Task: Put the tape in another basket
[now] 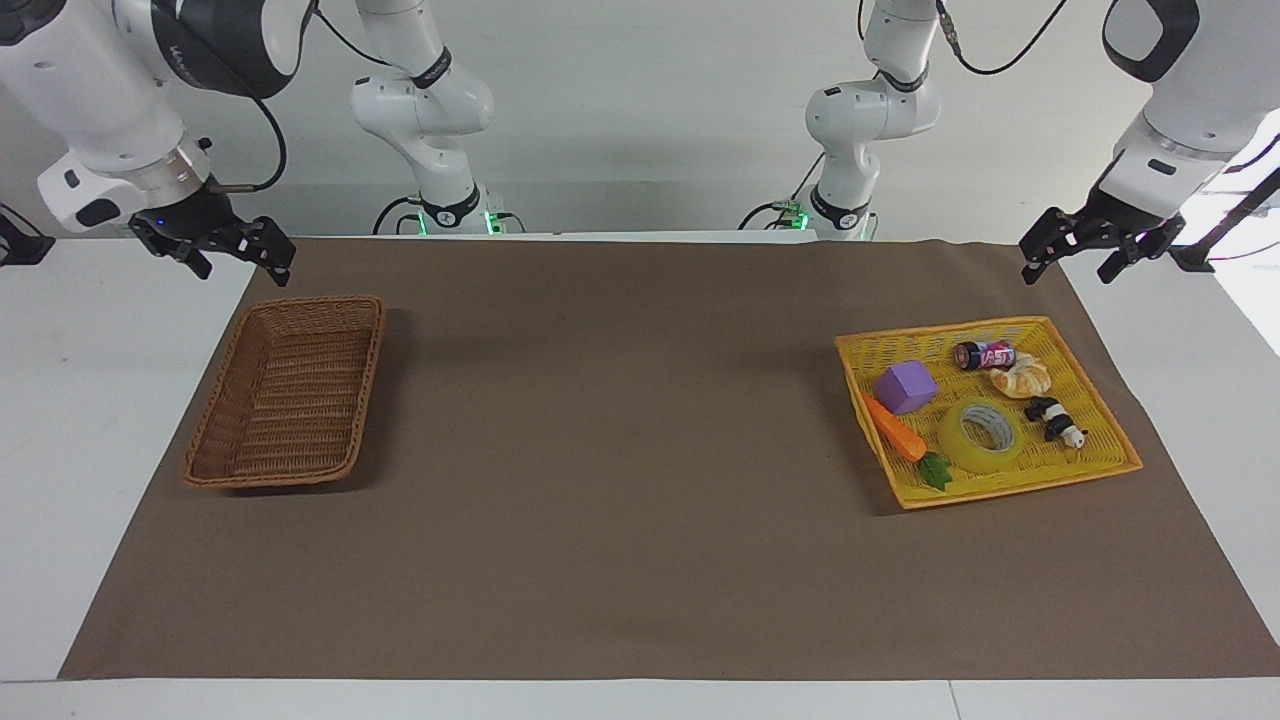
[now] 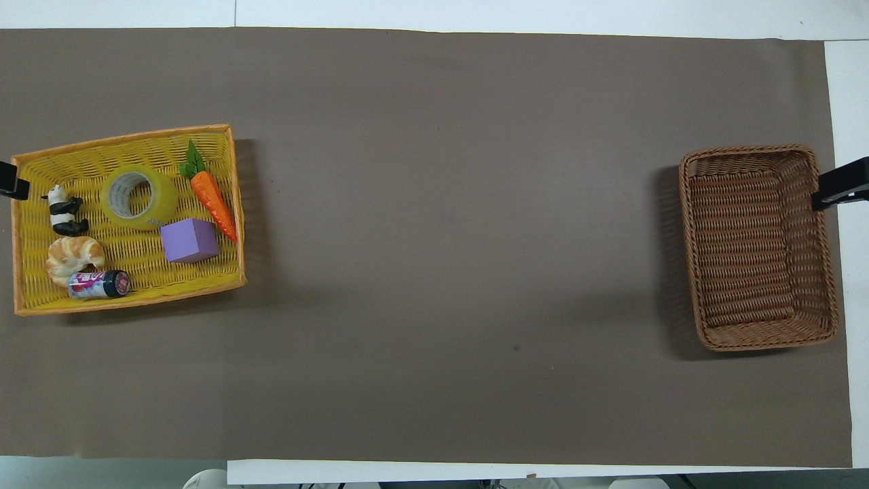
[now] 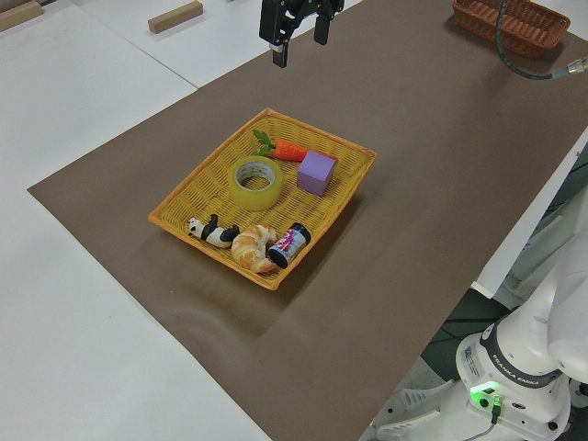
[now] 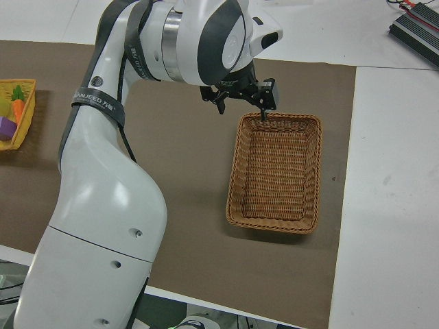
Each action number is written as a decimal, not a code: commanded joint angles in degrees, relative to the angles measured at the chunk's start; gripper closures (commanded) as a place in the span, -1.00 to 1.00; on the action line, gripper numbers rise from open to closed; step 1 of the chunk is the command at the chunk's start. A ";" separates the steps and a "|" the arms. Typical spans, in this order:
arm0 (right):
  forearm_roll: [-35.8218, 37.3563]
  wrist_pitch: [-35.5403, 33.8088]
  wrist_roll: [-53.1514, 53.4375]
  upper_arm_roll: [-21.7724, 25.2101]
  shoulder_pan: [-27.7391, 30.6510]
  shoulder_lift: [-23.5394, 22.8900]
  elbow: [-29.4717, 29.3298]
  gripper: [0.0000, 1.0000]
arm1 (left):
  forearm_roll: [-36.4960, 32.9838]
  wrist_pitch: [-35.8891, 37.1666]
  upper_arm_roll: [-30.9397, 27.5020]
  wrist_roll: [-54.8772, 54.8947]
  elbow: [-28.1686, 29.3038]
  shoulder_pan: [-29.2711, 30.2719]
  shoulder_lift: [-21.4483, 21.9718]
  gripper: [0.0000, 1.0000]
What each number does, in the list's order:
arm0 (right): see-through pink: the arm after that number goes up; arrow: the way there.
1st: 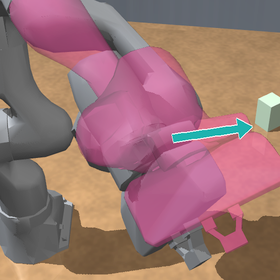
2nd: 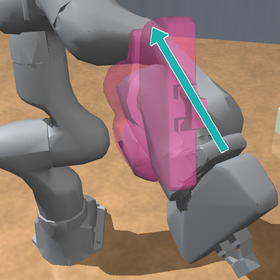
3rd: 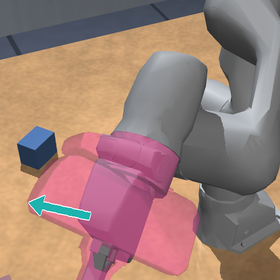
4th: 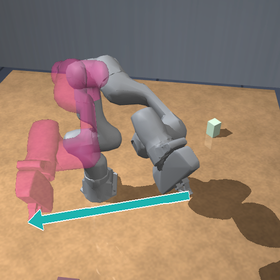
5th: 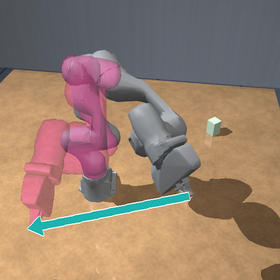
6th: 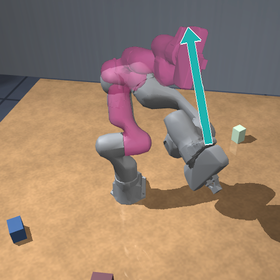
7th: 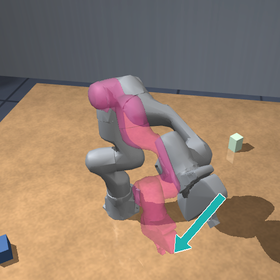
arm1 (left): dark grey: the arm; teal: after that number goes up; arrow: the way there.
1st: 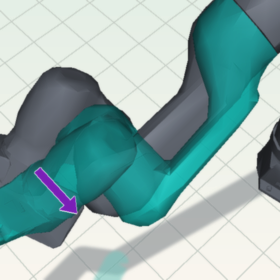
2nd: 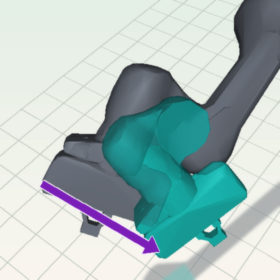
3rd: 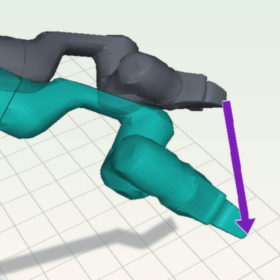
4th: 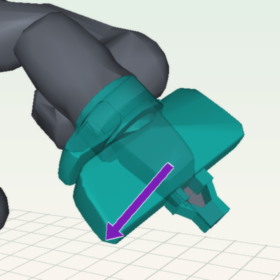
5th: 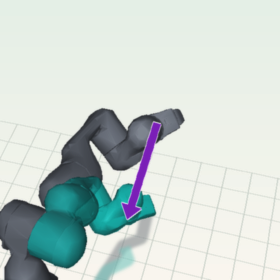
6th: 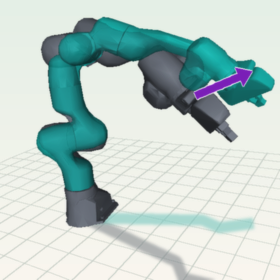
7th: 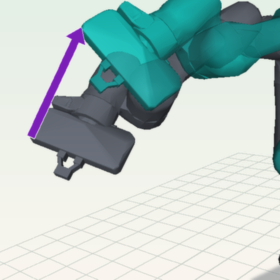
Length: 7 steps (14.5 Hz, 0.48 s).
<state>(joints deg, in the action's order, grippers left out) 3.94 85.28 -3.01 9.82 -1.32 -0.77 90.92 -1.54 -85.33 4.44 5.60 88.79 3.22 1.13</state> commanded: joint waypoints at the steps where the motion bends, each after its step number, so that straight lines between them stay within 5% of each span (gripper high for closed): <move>1: 0.28 0.33 -0.86 0.03 -0.08 1.30 1.45 -0.99 | -0.30 1.49 -0.40 -0.24 -0.37 -0.23 0.02 -1.00; 7: 0.28 0.33 -0.86 0.03 -0.08 1.30 1.54 -0.99 | -0.30 -10.62 -0.49 0.20 7.27 2.75 0.29 -0.99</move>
<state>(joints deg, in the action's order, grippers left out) 3.94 85.28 -3.01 9.82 -1.32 -0.77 90.92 -1.64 -91.08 3.99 5.57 91.94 4.48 1.06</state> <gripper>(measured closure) 0.000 0.000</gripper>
